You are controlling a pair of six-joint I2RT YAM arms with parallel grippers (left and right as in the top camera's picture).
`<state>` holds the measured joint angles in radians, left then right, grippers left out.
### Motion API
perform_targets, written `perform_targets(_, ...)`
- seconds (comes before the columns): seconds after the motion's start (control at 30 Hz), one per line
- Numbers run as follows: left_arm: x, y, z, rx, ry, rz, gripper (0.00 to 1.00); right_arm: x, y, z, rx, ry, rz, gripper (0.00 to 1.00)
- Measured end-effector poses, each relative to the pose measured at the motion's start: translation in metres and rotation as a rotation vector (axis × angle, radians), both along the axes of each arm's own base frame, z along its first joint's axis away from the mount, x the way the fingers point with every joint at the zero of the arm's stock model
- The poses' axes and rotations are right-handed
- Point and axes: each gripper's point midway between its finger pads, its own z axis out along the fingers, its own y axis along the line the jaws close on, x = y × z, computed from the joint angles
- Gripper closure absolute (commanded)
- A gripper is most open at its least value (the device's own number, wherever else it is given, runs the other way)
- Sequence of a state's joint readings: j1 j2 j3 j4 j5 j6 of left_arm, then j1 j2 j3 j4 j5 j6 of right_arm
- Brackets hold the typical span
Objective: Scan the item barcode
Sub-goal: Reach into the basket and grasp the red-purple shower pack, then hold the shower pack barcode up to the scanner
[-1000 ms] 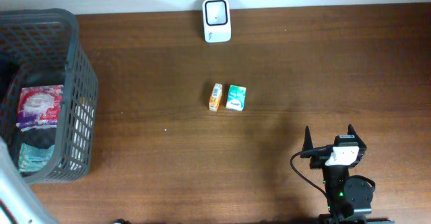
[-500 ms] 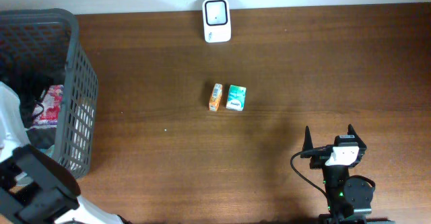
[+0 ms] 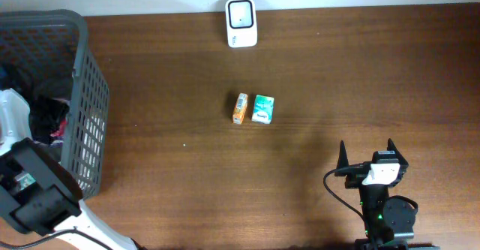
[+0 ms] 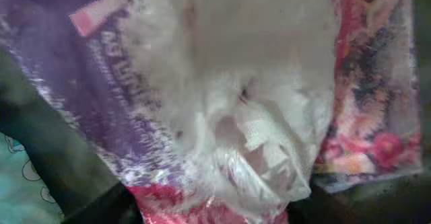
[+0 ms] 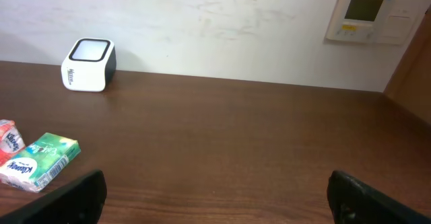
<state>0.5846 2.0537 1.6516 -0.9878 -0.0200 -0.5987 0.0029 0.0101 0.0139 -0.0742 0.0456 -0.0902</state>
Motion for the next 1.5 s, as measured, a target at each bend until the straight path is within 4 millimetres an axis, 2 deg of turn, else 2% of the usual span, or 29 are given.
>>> perform_targets(0.03,-0.001,-0.001,-0.002,-0.005,0.007,0.000,0.09,0.000,0.000,0.000,0.000,0.000,0.000,0.02)
perform_targets(0.07,-0.004,-0.001,-0.006,-0.012,0.025,0.003,0.28,0.000,0.000,0.000,0.001,0.000,0.000,0.02)
perform_targets(0.1,-0.005,0.000,-0.009,-0.016,0.030,0.007,0.65,0.000,0.000,0.000,0.000,0.000,0.000,0.02)
perform_targets(0.13,-0.003,0.000,-0.010,-0.021,0.027,0.009,0.75,0.000,0.000,0.000,0.001,0.000,0.000,0.01)
perform_targets(0.17,-0.002,-0.001,-0.011,-0.025,0.025,0.009,0.98,0.000,0.000,0.000,0.001,0.000,0.000,0.01)
perform_targets(0.37,-0.005,-0.004,-0.006,-0.040,0.051,0.004,1.00,0.000,0.000,0.000,0.001,0.000,0.000,0.02)
perform_targets(0.47,-0.009,-0.006,0.010,-0.065,0.089,0.004,1.00,0.000,0.000,0.000,0.000,0.000,0.000,0.02)
perform_targets(0.6,0.011,0.004,0.083,0.005,-0.038,-0.004,1.00,0.000,0.000,0.000,0.000,0.000,0.000,0.02)
perform_targets(0.63,0.016,0.004,0.106,0.027,-0.090,-0.018,1.00,0.000,0.000,0.000,0.001,0.000,0.000,0.02)
perform_targets(0.67,0.020,0.000,0.142,0.058,-0.182,-0.042,1.00,0.000,0.000,0.000,0.000,0.000,0.000,0.01)
perform_targets(0.7,0.019,-0.007,0.177,0.085,-0.265,-0.062,1.00,0.000,0.000,0.000,0.000,0.000,0.000,0.02)
perform_targets(0.77,0.011,-0.027,0.233,0.120,-0.408,-0.098,1.00,0.000,0.000,0.000,0.001,0.000,0.000,0.01)
perform_targets(0.9,-0.014,-0.066,0.324,0.182,-0.665,-0.174,1.00,0.000,0.000,0.000,0.000,0.000,0.000,0.01)
perform_targets(0.97,-0.026,-0.085,0.349,0.179,-0.743,-0.211,1.00,0.000,0.000,0.000,0.001,0.000,0.000,0.02)
perform_targets(1.03,-0.035,-0.115,0.372,0.154,-0.826,-0.284,1.00,0.000,0.000,0.000,0.000,0.000,0.000,0.01)
perform_targets(1.07,-0.034,-0.124,0.375,0.148,-0.837,-0.311,1.00,0.000,0.000,0.000,0.000,0.000,0.000,0.01)
perform_targets(1.1,-0.030,-0.143,0.377,0.126,-0.850,-0.375,1.00,0.000,0.000,0.000,0.000,0.000,0.000,0.01)
perform_targets(1.17,-0.015,-0.195,0.374,0.071,-0.858,-0.561,1.00,0.000,0.000,0.000,0.000,0.000,0.000,0.02)
perform_targets(1.2,-0.012,-0.206,0.372,0.076,-0.847,-0.607,1.00,0.000,0.000,0.000,0.000,0.000,0.000,0.02)
perform_targets(1.23,-0.004,-0.237,0.366,0.075,-0.829,-0.730,1.00,0.000,0.000,0.000,0.001,0.000,0.000,0.02)
perform_targets(1.27,0.000,-0.256,0.360,0.071,-0.814,-0.805,1.00,0.000,0.000,0.000,0.001,0.000,0.000,0.02)
perform_targets(1.3,0.007,-0.277,0.346,0.093,-0.764,-0.911,1.00,0.000,0.000,0.000,0.000,0.000,0.000,0.02)
perform_targets(1.4,0.017,-0.313,0.305,0.157,-0.605,-1.119,1.00,0.000,0.000,0.000,0.001,0.000,-0.001,0.02)
perform_targets(1.47,0.021,-0.329,0.277,0.181,-0.491,-1.227,0.98,0.000,0.000,0.000,0.001,0.000,-0.001,0.01)
perform_targets(1.5,0.023,-0.336,0.262,0.185,-0.436,-1.275,0.93,0.000,0.000,0.000,0.001,0.000,0.000,0.02)
